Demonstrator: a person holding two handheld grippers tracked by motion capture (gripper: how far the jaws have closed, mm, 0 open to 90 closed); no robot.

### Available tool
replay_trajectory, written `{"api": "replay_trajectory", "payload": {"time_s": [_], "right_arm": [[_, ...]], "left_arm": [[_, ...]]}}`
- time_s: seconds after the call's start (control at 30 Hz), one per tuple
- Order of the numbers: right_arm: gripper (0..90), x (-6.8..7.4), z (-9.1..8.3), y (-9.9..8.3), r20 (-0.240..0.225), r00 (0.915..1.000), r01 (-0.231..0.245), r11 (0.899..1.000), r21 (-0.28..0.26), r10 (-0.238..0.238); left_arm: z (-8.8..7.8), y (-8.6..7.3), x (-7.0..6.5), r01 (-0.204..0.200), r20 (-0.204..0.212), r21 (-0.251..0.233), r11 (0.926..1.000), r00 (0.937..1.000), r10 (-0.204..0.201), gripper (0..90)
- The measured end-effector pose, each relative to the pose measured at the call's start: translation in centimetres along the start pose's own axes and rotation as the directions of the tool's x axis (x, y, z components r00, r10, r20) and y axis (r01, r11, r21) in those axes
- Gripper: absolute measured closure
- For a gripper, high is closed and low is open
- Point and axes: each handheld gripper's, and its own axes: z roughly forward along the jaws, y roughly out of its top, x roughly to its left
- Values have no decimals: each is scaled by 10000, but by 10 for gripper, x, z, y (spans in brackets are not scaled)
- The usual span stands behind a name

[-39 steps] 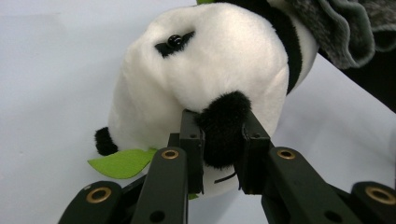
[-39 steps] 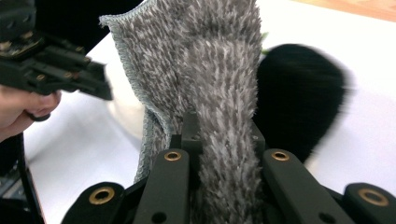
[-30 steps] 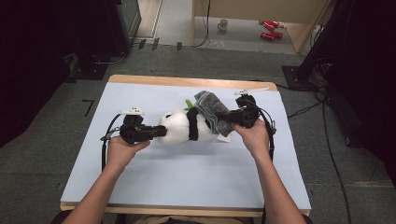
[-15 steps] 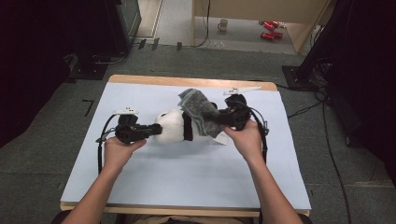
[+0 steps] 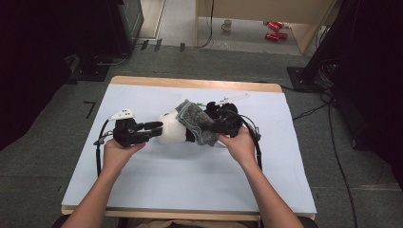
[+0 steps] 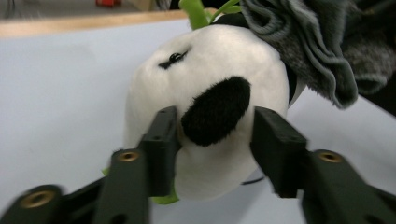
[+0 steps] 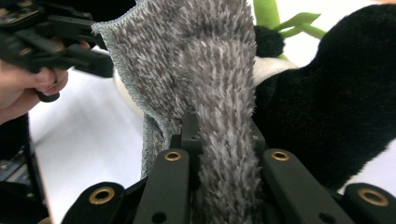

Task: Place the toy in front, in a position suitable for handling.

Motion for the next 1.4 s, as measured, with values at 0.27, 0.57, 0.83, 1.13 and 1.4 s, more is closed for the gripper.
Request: {"api": "replay_trajectory", "payload": {"time_s": [0.27,0.57,0.83,1.13,1.4], "right_arm": [[788,-9,-1,4,5,10000,-25,9998,-189,25],[785,-13,0,7,-38,9999,-151,9996,-230,151],[784,-9,0,9,57,10000,-72,9997,-237,73],[785,16,-9,19,-355,9988,330,9978,-575,-351],[783,54,9,17,-1384,9875,696,9965,-466,-754]], "left_arm": [[10,-9,7,-409,406,326,9986,9984,396,288],[33,-11,7,-1046,-227,-280,9941,9943,1040,255],[34,-6,0,-68,-214,501,9987,9997,78,612],[24,0,-10,1270,1002,721,9893,9859,-1339,705],[22,0,-23,1807,848,1047,9780,9782,-1898,686]]}}
